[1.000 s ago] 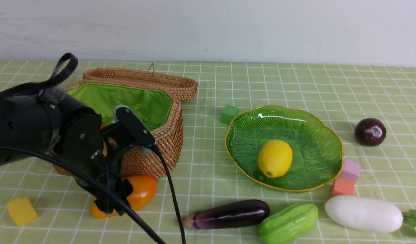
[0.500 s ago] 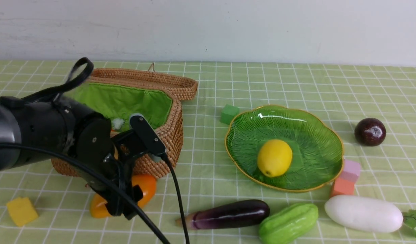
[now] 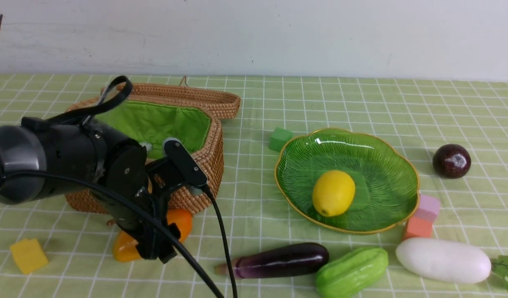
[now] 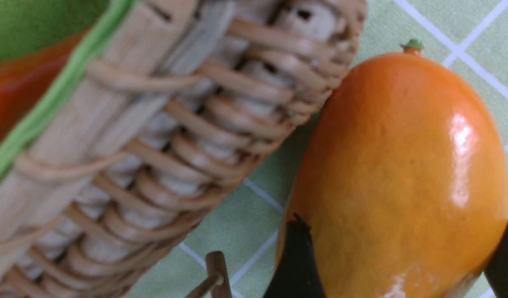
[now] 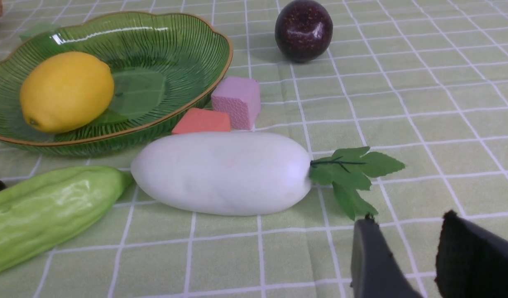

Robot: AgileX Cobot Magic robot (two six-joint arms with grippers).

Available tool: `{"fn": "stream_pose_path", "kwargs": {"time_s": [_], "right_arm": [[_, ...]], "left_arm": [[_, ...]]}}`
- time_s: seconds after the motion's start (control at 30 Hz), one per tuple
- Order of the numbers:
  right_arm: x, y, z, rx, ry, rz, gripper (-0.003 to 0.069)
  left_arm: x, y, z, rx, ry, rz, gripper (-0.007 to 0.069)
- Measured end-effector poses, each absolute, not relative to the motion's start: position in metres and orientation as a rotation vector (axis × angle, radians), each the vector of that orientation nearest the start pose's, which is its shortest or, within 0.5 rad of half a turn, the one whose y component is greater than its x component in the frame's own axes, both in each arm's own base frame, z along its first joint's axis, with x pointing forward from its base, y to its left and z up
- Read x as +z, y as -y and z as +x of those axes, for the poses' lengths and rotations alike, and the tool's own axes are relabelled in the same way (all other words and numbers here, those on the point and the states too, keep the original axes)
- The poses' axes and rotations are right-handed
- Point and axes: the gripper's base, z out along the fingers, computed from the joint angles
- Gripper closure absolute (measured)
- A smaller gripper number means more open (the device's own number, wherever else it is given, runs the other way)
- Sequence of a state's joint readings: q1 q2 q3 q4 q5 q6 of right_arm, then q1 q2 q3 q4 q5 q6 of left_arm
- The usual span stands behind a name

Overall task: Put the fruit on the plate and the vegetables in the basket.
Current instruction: Grab the mango with your left arm and place it on the right plate

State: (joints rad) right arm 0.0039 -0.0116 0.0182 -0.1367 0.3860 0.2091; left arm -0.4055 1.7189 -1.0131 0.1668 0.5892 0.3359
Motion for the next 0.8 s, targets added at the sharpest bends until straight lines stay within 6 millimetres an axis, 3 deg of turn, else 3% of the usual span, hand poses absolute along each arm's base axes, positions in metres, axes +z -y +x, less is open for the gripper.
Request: {"fn": "stream_pose_path", "kwargs": {"time_s": [0.47, 0.57, 0.63, 0.67, 0.7, 0.73, 0.8], "right_arm": [[0.173, 0.004, 0.052, 0.011, -1.869, 0.109, 0.0417], [0.173, 0.004, 0.052, 0.011, -1.869, 0.109, 0.0417], [0.173, 0.004, 0.052, 0.011, -1.869, 0.109, 0.0417], [0.173, 0.004, 0.052, 0.011, -1.869, 0.109, 0.0417], [0.173, 0.004, 0.052, 0.011, -1.869, 0.109, 0.0417], [0.173, 0.004, 0.052, 0.011, -1.869, 0.109, 0.0417], [0.173, 0.004, 0.052, 0.011, -1.869, 0.109, 0.0417]], "left_arm": [[0.193, 0.121, 0.303, 0.144, -2.51, 1.133, 0.0108], [0.203, 0.118, 0.297, 0.146, -2.505, 1.119, 0.0217], [0.213, 0.116, 0.291, 0.137, -2.508, 1.099, 0.0413], [0.213, 0.115, 0.291, 0.134, -2.512, 1.096, 0.0458], [0.22, 0.115, 0.287, 0.118, -2.507, 1.075, 0.0572], [0.225, 0.115, 0.285, 0.099, -2.502, 1.054, 0.0617], [0.232, 0.115, 0.282, 0.073, -2.491, 1.026, 0.0638]]}}
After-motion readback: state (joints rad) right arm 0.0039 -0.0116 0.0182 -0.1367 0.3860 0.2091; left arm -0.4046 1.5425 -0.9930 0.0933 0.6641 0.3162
